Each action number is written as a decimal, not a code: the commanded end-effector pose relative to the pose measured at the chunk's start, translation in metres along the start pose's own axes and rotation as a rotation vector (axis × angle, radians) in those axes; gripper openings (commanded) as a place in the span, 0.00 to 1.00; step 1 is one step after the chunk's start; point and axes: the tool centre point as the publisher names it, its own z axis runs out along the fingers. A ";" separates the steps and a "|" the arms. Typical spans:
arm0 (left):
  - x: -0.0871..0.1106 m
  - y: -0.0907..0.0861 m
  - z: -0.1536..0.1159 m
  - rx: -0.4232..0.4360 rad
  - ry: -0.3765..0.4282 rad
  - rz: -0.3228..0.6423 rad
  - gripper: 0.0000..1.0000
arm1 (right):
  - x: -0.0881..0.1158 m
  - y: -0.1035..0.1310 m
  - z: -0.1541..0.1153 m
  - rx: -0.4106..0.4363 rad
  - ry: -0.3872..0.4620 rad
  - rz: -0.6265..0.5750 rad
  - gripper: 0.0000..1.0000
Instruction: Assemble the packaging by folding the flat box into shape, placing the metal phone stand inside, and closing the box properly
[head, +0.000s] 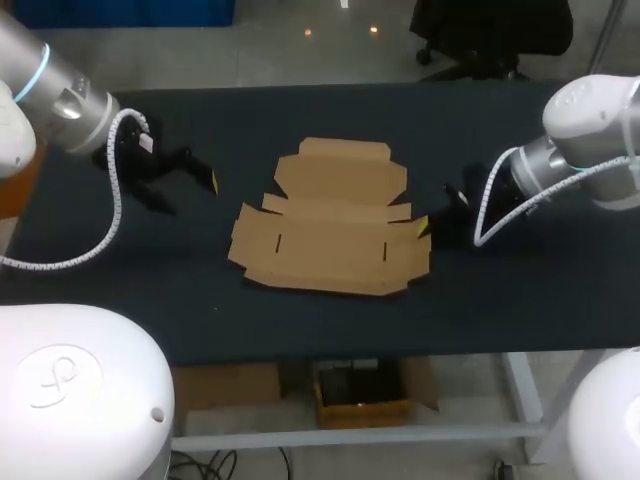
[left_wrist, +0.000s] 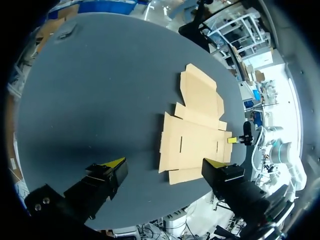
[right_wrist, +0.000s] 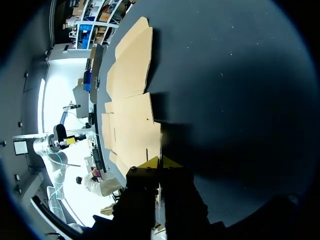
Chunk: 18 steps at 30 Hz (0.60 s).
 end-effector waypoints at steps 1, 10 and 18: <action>0.000 0.002 0.001 -0.004 -0.001 -0.003 1.00 | -0.001 -0.001 -0.004 0.010 0.014 -0.020 0.00; 0.001 0.006 0.002 -0.007 0.001 -0.010 1.00 | -0.008 0.002 -0.010 0.051 0.054 -0.103 0.00; 0.003 0.010 0.001 -0.007 0.001 -0.010 1.00 | -0.007 0.016 -0.014 0.081 0.069 -0.165 0.00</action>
